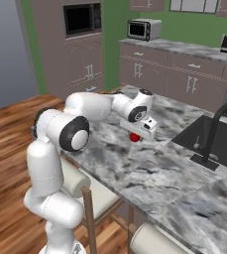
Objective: Place the liquor on the top shelf of the fridge to keep it out of children's reach, and place the orange and apple on lower shelves for easy access.
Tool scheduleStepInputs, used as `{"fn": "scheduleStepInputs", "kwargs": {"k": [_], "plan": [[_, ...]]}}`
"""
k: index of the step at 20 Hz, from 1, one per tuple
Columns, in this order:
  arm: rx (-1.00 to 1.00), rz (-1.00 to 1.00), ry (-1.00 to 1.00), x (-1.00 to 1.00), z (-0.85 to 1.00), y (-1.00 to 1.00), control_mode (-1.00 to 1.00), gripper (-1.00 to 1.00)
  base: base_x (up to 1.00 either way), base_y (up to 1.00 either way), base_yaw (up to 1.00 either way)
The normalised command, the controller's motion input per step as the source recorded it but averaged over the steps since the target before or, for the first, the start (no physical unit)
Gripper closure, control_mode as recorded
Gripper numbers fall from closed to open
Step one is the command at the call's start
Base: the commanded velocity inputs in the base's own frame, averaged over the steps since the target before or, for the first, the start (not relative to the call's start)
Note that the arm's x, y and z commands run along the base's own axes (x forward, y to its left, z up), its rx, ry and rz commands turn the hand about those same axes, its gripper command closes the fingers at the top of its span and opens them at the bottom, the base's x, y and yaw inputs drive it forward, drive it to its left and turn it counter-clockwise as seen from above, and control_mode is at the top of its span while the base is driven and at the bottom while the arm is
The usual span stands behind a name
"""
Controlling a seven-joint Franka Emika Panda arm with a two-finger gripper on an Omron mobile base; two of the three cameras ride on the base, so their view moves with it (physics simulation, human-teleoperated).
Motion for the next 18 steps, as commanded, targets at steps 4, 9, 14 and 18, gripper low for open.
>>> {"fn": "scheduleStepInputs", "kwargs": {"k": [4, 9, 14, 18], "plan": [[-0.09, 0.16, -0.18, -1.0, 1.0, 0.54, -1.0, 1.0, 0.0, 0.0, 0.0], [-0.08, 0.17, -0.2, -1.0, 0.83, 0.71, -1.0, 1.0, 0.0, 0.0, 0.0], [-0.01, 0.13, -0.23, -1.0, 0.67, 0.73, -1.0, 1.0, 0.0, 0.0, 0.0], [0.0, 0.12, -0.24, -1.0, 0.8, 0.64, -1.0, 1.0, 0.0, 0.0, 0.0]]}}
